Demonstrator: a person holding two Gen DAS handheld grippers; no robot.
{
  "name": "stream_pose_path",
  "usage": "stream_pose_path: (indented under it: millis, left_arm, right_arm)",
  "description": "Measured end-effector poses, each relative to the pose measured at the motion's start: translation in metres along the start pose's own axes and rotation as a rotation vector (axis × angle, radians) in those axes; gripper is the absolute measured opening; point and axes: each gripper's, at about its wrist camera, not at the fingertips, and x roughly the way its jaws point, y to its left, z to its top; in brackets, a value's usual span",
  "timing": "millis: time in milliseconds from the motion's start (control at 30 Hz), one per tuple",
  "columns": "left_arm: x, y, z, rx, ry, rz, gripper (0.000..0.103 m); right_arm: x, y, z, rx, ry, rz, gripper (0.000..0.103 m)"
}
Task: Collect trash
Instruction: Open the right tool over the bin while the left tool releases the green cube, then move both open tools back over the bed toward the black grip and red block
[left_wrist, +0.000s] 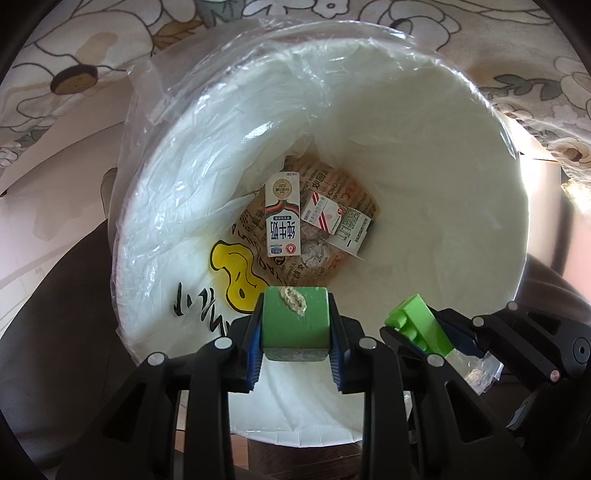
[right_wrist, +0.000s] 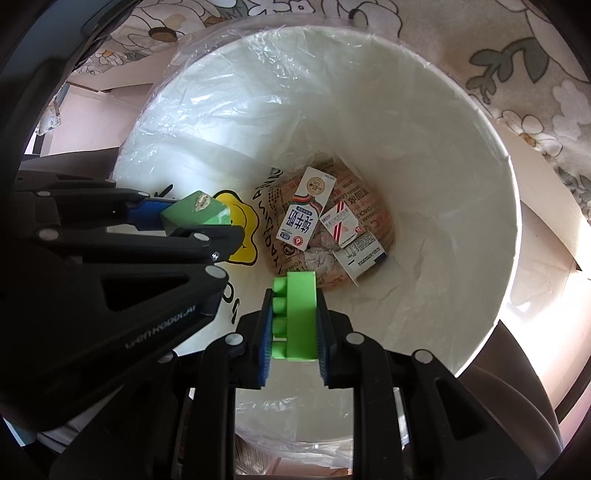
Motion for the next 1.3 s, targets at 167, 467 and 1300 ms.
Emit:
stream_pose_path:
  millis: [167, 467, 1300]
  left_arm:
    - [0.003, 0.002, -0.001, -0.009, 0.004, -0.007, 0.037]
    - [-0.001, 0.006, -0.004, -0.022, -0.009, -0.009, 0.044]
    - [-0.090, -0.003, -0.069, 0.146, -0.219, 0.102, 0.046]
  right_arm:
    - [0.001, 0.000, 0.003, 0.009, 0.002, -0.009, 0.027]
    - [-0.005, -0.004, 0.004, 0.035, -0.031, -0.008, 0.043]
    - [-0.102, 0.026, -0.038, -0.004, -0.204, -0.029, 0.043]
